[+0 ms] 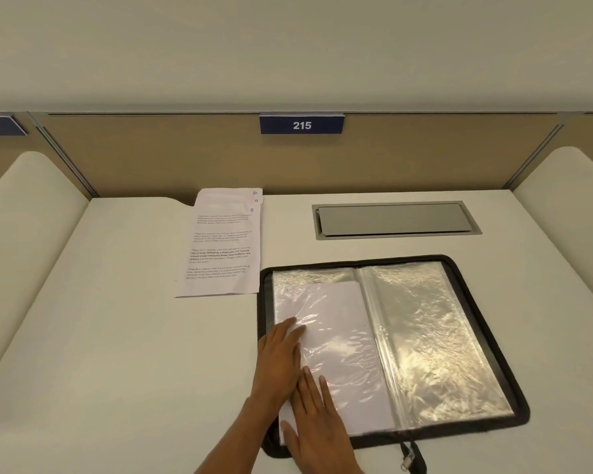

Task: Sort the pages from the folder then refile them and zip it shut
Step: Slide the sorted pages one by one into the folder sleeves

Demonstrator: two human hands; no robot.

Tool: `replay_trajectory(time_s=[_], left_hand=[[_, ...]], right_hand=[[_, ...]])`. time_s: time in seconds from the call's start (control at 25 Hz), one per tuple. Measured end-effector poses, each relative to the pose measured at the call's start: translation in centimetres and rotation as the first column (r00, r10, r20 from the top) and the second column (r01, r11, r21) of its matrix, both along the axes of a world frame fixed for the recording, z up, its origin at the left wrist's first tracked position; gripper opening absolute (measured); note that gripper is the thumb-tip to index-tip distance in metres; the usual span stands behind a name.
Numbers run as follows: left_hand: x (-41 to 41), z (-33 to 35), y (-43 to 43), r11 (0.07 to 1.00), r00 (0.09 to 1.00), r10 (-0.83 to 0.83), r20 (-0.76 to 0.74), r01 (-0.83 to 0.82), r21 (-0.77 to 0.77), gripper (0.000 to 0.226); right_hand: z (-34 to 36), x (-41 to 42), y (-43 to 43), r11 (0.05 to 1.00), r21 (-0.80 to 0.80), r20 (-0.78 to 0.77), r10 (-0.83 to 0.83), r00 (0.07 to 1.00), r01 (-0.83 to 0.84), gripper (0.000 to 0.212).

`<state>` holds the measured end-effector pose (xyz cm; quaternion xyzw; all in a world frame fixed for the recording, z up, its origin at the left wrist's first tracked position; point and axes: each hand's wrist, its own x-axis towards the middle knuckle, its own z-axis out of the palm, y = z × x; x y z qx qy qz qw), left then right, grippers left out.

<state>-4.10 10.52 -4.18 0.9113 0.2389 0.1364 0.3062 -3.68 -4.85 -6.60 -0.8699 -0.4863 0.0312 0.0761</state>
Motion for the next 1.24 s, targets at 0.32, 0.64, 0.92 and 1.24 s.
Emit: replay_trajectory(time_s=[0.32,0.64,0.92,1.24], left_hand=[[-2.6,1.1,12.2,0.945,0.958,0.274,0.081,-0.284,0.160,0.052],[-2.4,-1.2,16.0,0.939,0.946,0.306,-0.103,-0.282,0.197,0.058],[-2.0,-1.7,16.2,0.928,0.937,0.315,-0.150,-0.270,0.259,0.054],[-1.8,-2.1,16.4,0.927,0.938,0.316,-0.143,-0.273,0.258,0.053]], right_hand=[[6.6,3.8,9.5,0.837,0.442,-0.385,-0.147,0.911,0.322,0.036],[8.9,12.9,24.8,0.772,0.361,-0.604,-0.233,0.762,0.522,0.032],[7.6,17.5,30.6,0.782,0.100,-0.671,-0.403,0.622,0.615,0.053],[7.5,17.3,31.7,0.686,0.153,-0.565,-0.529,0.632,0.711,0.009]])
